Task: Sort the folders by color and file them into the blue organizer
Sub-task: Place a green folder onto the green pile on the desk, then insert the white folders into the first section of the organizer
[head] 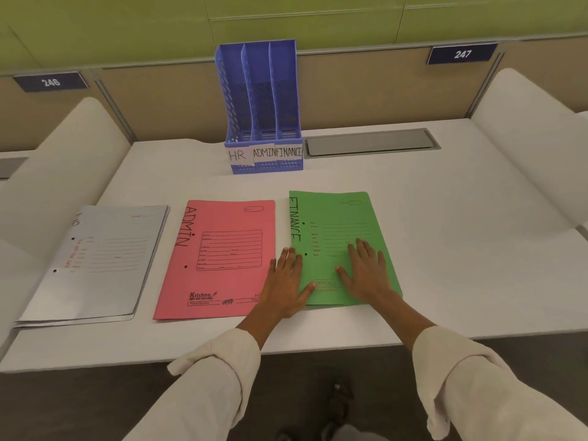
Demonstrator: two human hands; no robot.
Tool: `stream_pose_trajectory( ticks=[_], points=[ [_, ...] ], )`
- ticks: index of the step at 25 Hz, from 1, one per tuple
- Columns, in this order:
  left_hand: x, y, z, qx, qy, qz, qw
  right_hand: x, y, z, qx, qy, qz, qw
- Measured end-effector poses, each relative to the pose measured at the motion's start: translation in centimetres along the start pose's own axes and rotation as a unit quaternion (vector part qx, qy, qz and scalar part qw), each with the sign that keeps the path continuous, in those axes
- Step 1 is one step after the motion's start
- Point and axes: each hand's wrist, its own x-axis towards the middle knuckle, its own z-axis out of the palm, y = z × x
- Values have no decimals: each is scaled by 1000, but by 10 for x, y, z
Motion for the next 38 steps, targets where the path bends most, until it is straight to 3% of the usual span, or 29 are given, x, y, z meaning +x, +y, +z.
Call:
stream_pose_trajectory(
  ticks=[8, 19, 25, 30, 36, 38],
  points=[
    [15, -90, -39, 29, 20, -119, 992, 82, -105, -7, 16, -6, -211, 977],
    [-71, -264, -58, -9, 82, -317, 945, 112, -318, 21, 76, -45, -360, 929],
    [-121, -394, -71, 20, 98, -376, 921, 103, -465, 56, 114, -92, -326, 934],
    [-139, -458, -80, 11, 76, -455, 887, 100, -530, 74, 87, -166, -236, 954],
    [-136, -482, -111, -180, 183, -487, 835, 105, -550, 68, 86, -176, -157, 968],
    [-133, -500, -130, -329, 178, -495, 785, 107, -552, 62, 113, -184, -131, 967]
  ],
)
